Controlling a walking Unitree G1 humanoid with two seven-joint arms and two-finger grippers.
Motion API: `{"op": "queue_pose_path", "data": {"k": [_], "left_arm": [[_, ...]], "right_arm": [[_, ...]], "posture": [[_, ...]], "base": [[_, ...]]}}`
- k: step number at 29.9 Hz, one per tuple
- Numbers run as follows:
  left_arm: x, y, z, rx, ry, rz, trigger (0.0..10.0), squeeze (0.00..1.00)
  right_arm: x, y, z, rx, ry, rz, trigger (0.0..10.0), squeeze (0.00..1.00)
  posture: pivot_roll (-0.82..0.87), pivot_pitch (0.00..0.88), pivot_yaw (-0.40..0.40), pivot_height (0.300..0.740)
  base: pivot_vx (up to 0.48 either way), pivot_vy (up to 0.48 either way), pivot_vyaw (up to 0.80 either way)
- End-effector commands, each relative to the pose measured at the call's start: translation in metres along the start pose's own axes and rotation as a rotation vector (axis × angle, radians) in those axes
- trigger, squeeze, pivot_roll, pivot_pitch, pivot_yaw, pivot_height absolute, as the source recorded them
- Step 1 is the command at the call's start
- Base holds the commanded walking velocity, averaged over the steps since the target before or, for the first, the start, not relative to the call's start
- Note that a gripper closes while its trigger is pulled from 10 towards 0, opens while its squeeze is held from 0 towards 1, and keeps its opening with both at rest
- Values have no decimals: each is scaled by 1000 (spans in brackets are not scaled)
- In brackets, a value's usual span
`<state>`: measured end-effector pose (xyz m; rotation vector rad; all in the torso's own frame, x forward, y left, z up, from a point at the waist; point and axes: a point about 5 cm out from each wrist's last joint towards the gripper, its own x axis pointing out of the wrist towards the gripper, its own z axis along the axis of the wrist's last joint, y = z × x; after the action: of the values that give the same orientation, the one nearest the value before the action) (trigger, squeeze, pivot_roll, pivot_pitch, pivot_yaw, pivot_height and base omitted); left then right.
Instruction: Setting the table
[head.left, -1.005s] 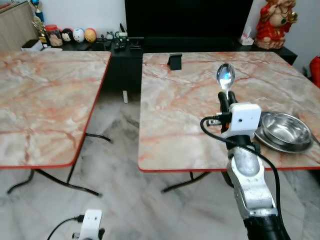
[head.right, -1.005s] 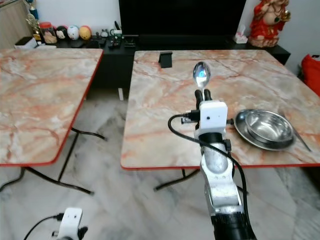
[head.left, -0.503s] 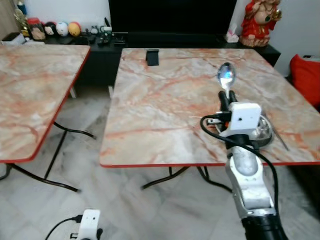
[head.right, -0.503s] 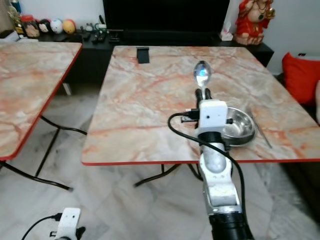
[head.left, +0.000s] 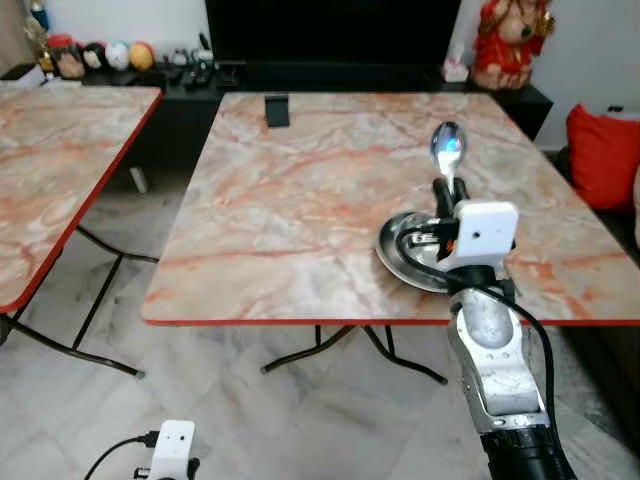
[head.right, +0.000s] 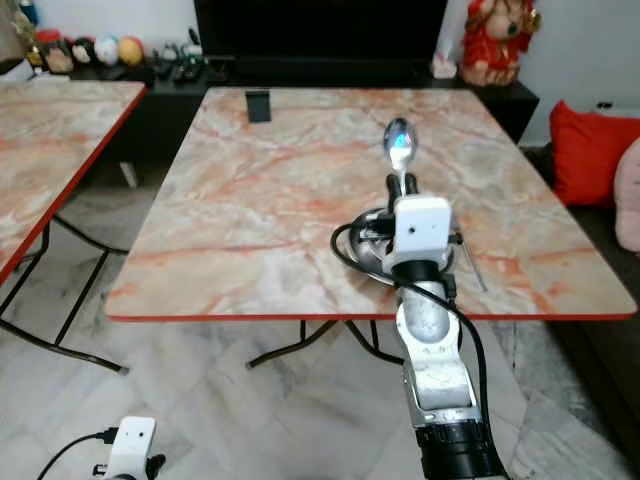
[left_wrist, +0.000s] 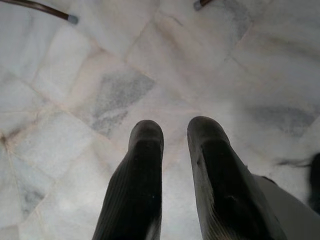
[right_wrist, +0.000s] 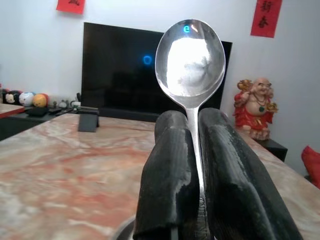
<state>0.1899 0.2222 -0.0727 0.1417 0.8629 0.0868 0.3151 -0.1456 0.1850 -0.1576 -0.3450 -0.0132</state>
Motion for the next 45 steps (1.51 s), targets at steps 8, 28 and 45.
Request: {"op": "queue_pose_path", "data": {"k": [8, 28, 45], "left_arm": [[0, -6, -4, -6, 20, -17, 10000, 0], [-1, -5, -4, -30, 10, -24, 10000, 0], [0, -6, -2, -44, 15, -41, 10000, 0]], "right_arm": [[2, -8, 3, -2, -6, -28, 10000, 0], [3, -4, 1, 9, -1, -20, 10000, 0], [2, -4, -2, 8, 19, -41, 10000, 0]], "posture": [[-29, 0, -4, 740], [-31, 0, 6, 740], [-26, 0, 9, 740]], "base": [[0, -315, 0], [0, -91, 0], [58, 0, 0]]}}
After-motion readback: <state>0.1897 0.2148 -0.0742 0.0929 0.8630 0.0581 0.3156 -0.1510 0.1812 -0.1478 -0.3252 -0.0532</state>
